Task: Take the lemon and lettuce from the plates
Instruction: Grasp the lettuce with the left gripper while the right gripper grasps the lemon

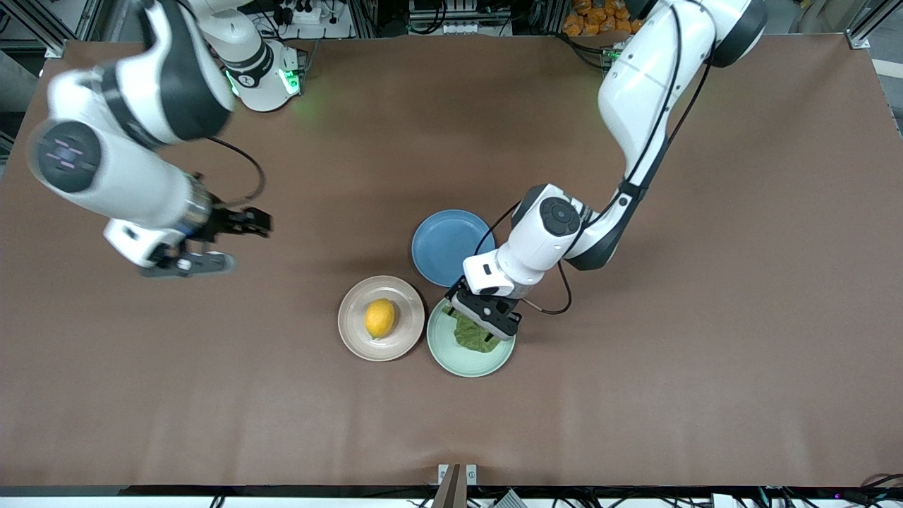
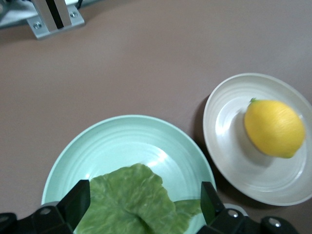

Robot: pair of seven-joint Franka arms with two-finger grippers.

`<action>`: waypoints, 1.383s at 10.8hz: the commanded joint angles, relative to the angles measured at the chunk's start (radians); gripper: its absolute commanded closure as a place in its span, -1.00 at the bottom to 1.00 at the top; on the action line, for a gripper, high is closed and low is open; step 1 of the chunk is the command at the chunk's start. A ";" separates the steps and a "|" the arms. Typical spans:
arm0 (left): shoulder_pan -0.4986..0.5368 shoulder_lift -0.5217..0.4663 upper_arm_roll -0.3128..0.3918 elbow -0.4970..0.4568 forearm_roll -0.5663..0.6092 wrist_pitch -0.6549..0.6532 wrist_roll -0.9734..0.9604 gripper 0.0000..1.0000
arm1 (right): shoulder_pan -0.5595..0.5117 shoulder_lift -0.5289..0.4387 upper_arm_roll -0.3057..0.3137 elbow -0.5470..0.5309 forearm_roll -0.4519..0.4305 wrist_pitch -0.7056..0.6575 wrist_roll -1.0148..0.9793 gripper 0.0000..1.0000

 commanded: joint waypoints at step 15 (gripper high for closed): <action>-0.097 0.124 0.105 0.045 0.027 0.052 0.049 0.17 | 0.215 0.545 -0.005 0.137 0.070 0.619 0.348 -1.00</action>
